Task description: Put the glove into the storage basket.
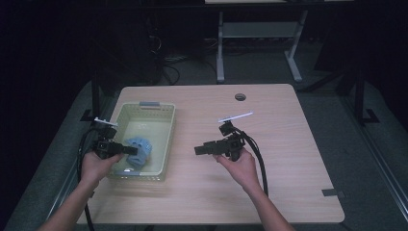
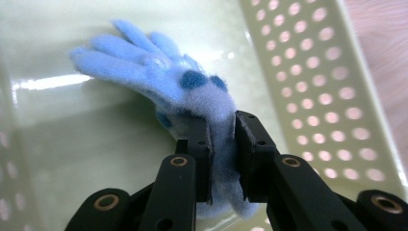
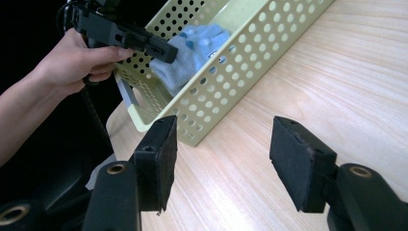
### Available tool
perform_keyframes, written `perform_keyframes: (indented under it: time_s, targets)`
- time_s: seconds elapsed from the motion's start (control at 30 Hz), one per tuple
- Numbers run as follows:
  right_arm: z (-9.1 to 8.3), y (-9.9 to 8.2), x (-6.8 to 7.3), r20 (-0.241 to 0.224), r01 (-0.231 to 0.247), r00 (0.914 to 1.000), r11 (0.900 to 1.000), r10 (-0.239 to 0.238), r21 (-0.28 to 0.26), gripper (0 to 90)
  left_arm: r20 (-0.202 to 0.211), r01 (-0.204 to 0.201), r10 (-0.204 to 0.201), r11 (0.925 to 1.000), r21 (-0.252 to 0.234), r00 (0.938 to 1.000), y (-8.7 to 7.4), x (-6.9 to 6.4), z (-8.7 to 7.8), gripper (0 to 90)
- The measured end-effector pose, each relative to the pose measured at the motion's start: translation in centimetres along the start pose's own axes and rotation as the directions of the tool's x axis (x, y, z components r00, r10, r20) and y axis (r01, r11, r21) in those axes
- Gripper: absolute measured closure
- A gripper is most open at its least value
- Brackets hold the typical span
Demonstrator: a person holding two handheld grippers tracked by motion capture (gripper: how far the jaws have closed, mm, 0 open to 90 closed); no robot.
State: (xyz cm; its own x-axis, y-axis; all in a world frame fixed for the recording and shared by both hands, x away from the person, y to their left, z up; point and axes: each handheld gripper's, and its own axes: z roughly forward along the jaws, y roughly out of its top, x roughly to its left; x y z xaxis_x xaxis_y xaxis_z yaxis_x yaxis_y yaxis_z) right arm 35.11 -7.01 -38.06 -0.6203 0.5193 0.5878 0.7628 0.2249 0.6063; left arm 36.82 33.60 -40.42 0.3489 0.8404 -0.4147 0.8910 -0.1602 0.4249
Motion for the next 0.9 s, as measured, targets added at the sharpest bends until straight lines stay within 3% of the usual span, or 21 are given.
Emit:
perform_keyframes:
  time_s: [0.2,0.3,0.43,0.6,0.9]
  targets:
    - [-0.5,-0.4,-0.5,0.005,-0.002,1.0,1.0,0.002,-0.001,41.9,-0.049,0.001,0.001,0.999,0.044,0.9988,0.3,0.1,0.5,75.3]
    - [-0.8,-0.6,-0.7,0.009,-0.01,0.9999,0.9999,0.01,-0.006,41.8,-0.052,0.013,-0.01,0.9988,0.048,0.9986,0.4,0.1,0.6,72.9]
    - [-1.1,-1.0,-1.1,0.014,-0.016,0.9998,0.9999,0.016,-0.007,41.5,-0.069,0.031,-0.027,0.9976,0.062,0.9972,0.4,0.3,0.6,63.8]
    - [-1.4,-1.3,-1.5,0.022,-0.022,0.9995,0.9997,0.022,-0.01,41.3,-0.086,0.039,-0.036,0.9986,0.036,0.9957,0.4,0.8,-0.1,54.4]
    - [-2.1,-1.5,-1.8,0.039,-0.027,0.9989,0.9996,0.027,-0.007,40.4,-0.094,0.014,-0.017,0.9996,-0.024,0.9955,0.8,0.2,-1.6,53.7]
